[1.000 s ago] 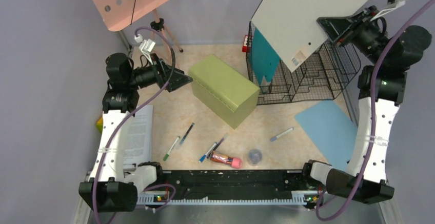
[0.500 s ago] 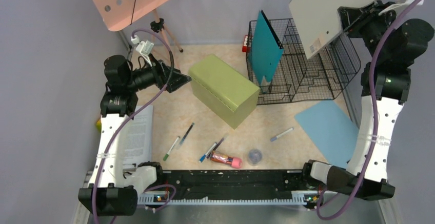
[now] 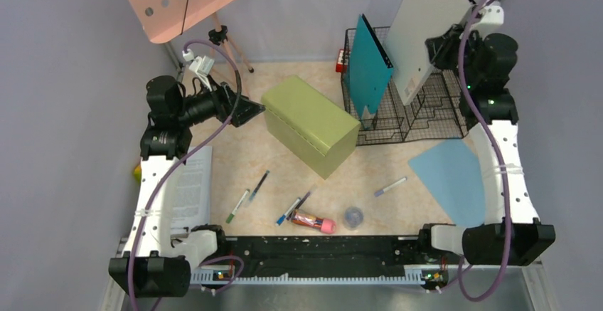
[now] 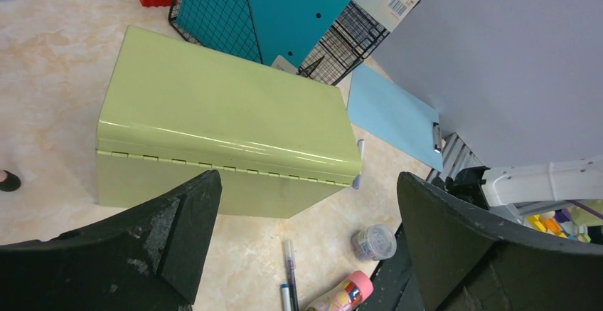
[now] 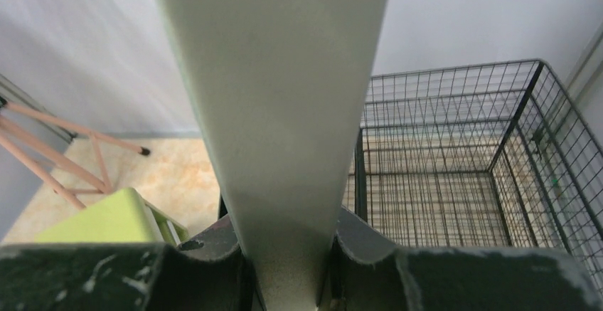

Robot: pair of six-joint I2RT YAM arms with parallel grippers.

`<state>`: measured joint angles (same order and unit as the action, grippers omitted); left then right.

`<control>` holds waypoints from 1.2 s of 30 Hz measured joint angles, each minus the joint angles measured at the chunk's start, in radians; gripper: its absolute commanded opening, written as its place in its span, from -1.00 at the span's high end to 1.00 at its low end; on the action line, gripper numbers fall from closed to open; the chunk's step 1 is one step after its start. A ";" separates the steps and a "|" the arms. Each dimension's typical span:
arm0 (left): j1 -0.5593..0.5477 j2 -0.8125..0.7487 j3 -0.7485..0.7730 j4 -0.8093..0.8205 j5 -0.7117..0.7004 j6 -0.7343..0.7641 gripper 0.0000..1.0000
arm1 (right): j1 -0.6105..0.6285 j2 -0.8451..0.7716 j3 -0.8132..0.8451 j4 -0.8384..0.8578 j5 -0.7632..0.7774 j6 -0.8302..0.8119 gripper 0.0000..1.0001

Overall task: Organize the desk
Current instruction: Place the folder in the storage box.

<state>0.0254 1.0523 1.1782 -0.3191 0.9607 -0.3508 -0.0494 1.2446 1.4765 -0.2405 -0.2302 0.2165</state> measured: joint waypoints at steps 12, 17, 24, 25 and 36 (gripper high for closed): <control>0.000 0.005 0.000 0.000 -0.021 0.025 -0.98 | 0.181 0.007 -0.303 0.276 0.174 -0.134 1.00; 0.000 0.005 0.000 0.000 -0.032 0.033 -0.97 | 0.210 0.031 -0.415 0.394 0.239 -0.174 1.00; 0.000 0.013 -0.004 0.000 -0.039 0.037 -0.97 | 0.226 0.044 -0.549 0.529 0.322 -0.198 1.00; 0.000 0.017 -0.004 0.000 -0.039 0.037 -0.97 | 0.230 0.045 -0.561 0.556 0.335 -0.199 1.00; 0.000 0.029 -0.016 0.001 -0.058 0.038 -0.98 | 0.251 0.046 -0.586 0.657 0.450 -0.195 1.00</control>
<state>0.0254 1.0813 1.1625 -0.3180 0.9028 -0.3130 0.2012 1.2903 0.8902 0.4160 0.2199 0.0219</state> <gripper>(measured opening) 0.986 0.237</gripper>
